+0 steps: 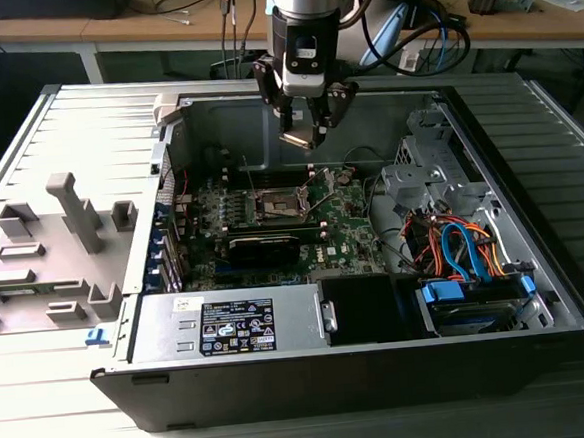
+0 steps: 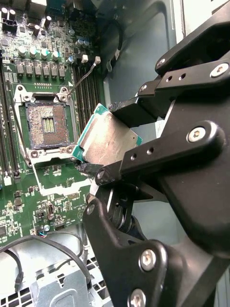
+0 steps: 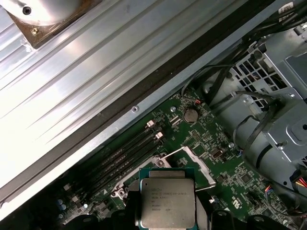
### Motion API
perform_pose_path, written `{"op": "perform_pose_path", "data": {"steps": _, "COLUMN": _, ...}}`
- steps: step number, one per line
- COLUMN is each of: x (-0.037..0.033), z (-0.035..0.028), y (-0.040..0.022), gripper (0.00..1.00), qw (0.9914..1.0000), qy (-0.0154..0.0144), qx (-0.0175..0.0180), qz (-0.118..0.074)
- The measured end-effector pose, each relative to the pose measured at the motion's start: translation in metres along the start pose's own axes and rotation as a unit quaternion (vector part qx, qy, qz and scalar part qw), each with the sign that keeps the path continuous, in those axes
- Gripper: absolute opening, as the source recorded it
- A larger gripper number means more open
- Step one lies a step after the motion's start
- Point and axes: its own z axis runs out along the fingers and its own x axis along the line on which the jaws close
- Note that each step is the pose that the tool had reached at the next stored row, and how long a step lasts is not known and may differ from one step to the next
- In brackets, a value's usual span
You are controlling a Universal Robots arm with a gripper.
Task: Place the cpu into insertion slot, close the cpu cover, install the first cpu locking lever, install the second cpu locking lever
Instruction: 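Place the cpu into insertion slot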
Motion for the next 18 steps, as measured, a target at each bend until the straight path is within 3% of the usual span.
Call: {"op": "perform_pose_path", "data": {"steps": 18, "x": 0.0000, "z": 0.0007, "y": 0.0000, "gripper": 0.55, "qw": 0.99979, "qy": -0.0004, "qx": 0.0001, "qz": 0.021}}
